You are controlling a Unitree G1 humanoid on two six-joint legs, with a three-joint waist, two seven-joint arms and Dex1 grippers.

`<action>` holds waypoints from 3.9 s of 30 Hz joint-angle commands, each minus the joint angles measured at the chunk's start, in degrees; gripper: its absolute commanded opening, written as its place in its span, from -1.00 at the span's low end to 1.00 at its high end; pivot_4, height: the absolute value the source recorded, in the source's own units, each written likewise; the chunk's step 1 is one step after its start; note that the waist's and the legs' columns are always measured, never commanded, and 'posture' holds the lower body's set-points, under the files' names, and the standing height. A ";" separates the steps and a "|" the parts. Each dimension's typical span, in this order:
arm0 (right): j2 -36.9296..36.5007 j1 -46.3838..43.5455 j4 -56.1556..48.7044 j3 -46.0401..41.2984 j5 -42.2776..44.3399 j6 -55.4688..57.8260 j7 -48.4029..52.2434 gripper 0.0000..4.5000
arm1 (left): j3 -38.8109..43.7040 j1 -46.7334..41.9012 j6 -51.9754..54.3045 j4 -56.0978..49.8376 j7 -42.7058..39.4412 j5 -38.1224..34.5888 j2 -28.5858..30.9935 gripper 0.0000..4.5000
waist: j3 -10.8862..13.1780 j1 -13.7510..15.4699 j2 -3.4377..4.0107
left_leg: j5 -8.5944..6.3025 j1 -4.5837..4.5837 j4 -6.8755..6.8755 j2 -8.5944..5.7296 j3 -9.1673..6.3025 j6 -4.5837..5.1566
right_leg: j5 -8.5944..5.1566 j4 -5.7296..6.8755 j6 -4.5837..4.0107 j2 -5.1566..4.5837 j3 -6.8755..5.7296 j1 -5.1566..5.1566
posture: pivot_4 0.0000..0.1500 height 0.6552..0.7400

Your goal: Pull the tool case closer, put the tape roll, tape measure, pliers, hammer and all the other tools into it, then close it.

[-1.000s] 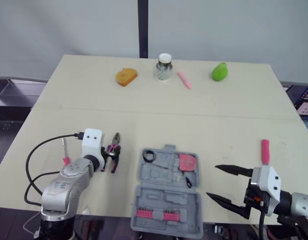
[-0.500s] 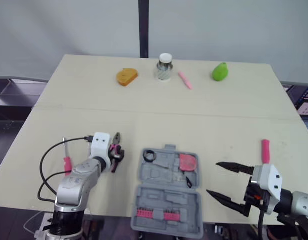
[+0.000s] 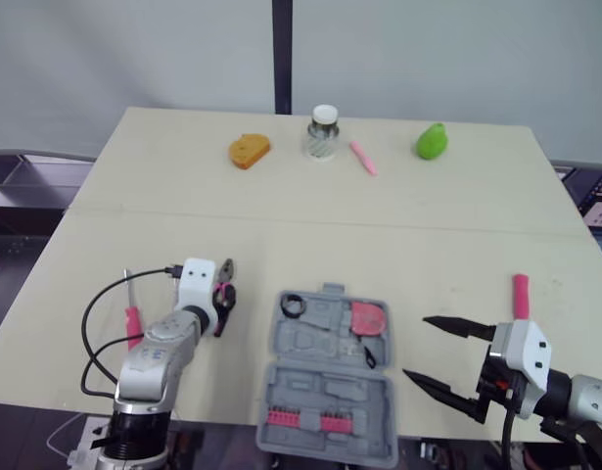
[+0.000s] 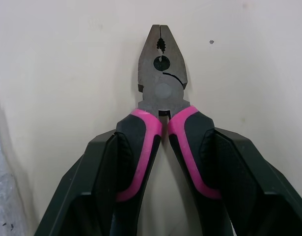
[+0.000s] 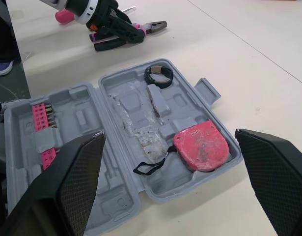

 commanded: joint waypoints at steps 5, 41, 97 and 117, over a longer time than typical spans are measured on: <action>0.67 -0.13 -1.86 -0.44 0.08 -0.36 -0.99 1.00 | -1.36 -0.89 -2.02 1.04 -2.18 1.32 0.93 0.03 | 0.00 0.15 0.00 | 0.00 0.00 0.00 0.00 0.00 0.00 | 0.00 0.00 0.00 0.00 0.00 0.00 | 1.00 -0.06; -7.39 -31.86 4.49 13.08 5.06 14.91 1.77 1.00 | -19.14 -27.21 -24.29 6.39 -64.59 -5.20 30.35 0.03 | 0.10 -0.68 -0.14 | 0.06 -0.20 0.04 0.04 0.02 0.01 | 0.00 0.04 0.00 0.09 -0.07 -0.18 | 1.00 -0.06; -0.62 -50.94 4.20 33.07 -2.37 31.49 -5.25 -0.56 | -28.14 -35.05 -20.58 4.14 -69.36 -2.27 21.11 0.03 | 0.11 -2.03 -0.14 | 0.08 -0.28 0.08 0.03 -0.05 0.04 | 0.00 0.11 0.00 0.10 -0.11 -0.24 | 1.00 -0.06; 0.55 -50.17 2.99 32.46 -1.91 32.84 -5.96 -0.56 | -24.21 -37.33 -15.62 5.29 -68.60 -4.81 20.46 1.00 | 0.11 -2.05 -0.14 | 0.08 -0.28 0.08 0.03 -0.06 0.04 | 0.00 0.12 0.00 0.10 -0.11 -0.24 | 1.00 -0.06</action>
